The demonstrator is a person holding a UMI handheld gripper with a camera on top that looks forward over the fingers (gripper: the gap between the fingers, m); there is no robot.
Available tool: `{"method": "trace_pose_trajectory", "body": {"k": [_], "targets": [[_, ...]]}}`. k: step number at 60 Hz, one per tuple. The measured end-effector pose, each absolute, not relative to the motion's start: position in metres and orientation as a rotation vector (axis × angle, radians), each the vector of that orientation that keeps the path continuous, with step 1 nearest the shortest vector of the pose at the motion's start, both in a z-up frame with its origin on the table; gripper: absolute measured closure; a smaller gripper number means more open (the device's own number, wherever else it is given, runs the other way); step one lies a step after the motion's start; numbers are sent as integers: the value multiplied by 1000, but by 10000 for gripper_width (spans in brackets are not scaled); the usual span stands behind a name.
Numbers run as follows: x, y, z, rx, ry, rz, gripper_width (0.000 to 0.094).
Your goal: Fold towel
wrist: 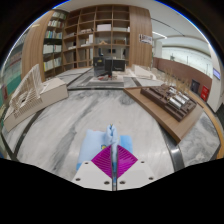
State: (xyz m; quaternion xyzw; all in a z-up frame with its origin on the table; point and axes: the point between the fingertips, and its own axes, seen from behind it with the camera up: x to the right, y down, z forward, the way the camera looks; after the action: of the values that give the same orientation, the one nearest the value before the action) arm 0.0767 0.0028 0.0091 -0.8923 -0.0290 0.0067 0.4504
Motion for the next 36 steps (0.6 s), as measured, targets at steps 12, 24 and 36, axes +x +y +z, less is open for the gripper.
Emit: {"method": "trace_pose_trajectory", "body": {"k": [12,24,36], "targets": [[104,0,15,-2198,-69,-39,206],[104,-43,58,-2146,-93,2,82],[84,-108,107,-2059,-117,53,90]]}}
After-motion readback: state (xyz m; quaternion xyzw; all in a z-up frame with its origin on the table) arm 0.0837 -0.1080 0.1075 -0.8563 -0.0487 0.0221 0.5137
